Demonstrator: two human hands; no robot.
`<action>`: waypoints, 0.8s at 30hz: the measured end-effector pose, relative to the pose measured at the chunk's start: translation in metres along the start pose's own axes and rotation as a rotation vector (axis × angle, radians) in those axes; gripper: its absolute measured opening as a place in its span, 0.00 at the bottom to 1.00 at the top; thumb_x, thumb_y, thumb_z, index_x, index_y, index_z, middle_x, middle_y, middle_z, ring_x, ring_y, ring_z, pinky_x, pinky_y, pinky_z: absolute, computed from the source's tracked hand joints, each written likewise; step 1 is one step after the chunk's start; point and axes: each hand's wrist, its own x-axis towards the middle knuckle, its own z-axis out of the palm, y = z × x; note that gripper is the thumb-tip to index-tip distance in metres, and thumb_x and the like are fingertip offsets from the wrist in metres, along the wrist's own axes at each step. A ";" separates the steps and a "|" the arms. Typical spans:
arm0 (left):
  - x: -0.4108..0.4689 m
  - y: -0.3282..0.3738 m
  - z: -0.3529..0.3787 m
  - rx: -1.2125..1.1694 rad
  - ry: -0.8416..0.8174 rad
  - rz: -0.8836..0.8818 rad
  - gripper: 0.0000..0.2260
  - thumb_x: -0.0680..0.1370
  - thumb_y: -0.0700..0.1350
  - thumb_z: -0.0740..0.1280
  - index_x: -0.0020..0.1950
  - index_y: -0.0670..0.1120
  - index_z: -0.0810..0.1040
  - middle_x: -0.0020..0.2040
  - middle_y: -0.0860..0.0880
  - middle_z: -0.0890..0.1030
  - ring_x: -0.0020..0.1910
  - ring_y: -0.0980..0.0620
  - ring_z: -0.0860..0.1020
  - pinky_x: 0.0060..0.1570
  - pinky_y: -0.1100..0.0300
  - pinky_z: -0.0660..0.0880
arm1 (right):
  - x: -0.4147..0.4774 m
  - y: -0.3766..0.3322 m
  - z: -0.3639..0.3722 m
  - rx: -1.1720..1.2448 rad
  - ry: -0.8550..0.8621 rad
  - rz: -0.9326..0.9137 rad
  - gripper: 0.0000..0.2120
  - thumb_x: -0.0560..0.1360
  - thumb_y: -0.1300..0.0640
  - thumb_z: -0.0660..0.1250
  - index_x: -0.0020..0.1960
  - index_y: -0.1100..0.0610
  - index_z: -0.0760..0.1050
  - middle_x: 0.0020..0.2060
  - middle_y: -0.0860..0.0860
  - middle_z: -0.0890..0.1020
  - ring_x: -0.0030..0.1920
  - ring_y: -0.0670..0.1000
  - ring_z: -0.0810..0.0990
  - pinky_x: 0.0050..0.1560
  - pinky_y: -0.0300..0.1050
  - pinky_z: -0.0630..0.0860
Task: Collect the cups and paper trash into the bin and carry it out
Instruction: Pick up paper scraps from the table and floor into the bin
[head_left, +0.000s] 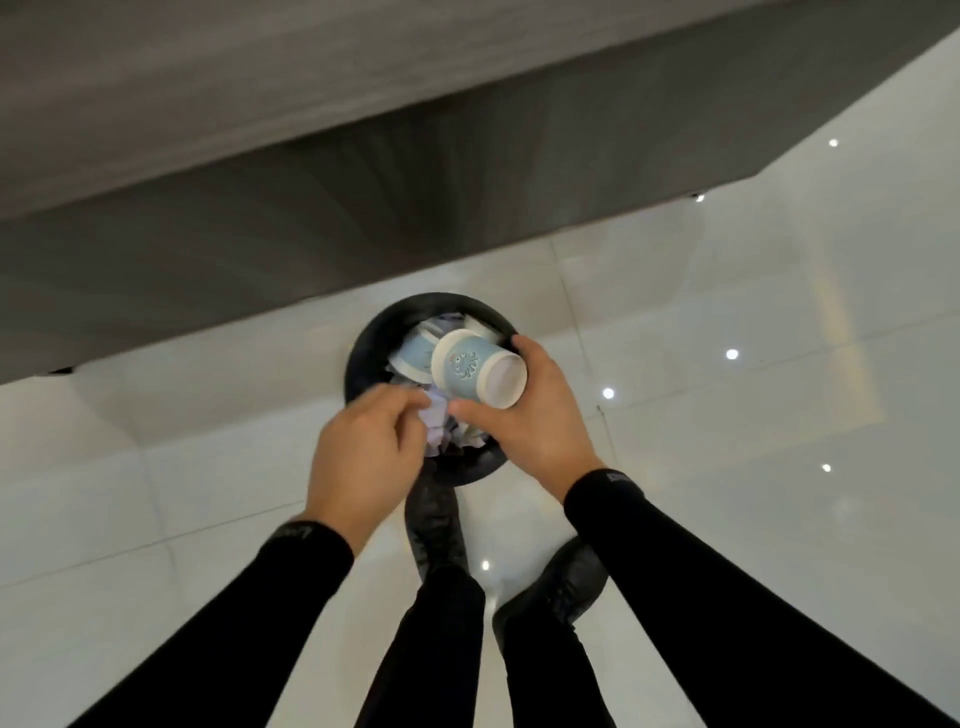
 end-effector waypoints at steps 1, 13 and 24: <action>0.008 -0.008 -0.009 0.011 0.022 -0.035 0.09 0.73 0.40 0.62 0.47 0.46 0.81 0.46 0.47 0.83 0.43 0.46 0.80 0.42 0.65 0.67 | 0.001 0.000 0.005 0.032 -0.017 0.032 0.38 0.60 0.50 0.78 0.66 0.55 0.67 0.61 0.56 0.75 0.59 0.53 0.77 0.61 0.51 0.75; -0.012 -0.080 0.008 -0.064 -0.088 -0.247 0.09 0.75 0.42 0.62 0.51 0.48 0.80 0.50 0.49 0.83 0.42 0.50 0.77 0.46 0.62 0.70 | 0.014 0.072 0.038 0.172 -0.058 0.729 0.14 0.77 0.52 0.62 0.50 0.64 0.74 0.40 0.59 0.80 0.33 0.52 0.78 0.34 0.43 0.77; -0.010 -0.051 -0.007 -0.066 -0.071 -0.188 0.09 0.75 0.42 0.61 0.51 0.48 0.80 0.48 0.49 0.82 0.40 0.52 0.75 0.46 0.60 0.71 | -0.006 0.047 0.022 0.169 -0.056 0.610 0.15 0.78 0.68 0.51 0.60 0.73 0.69 0.35 0.61 0.78 0.19 0.48 0.78 0.20 0.35 0.74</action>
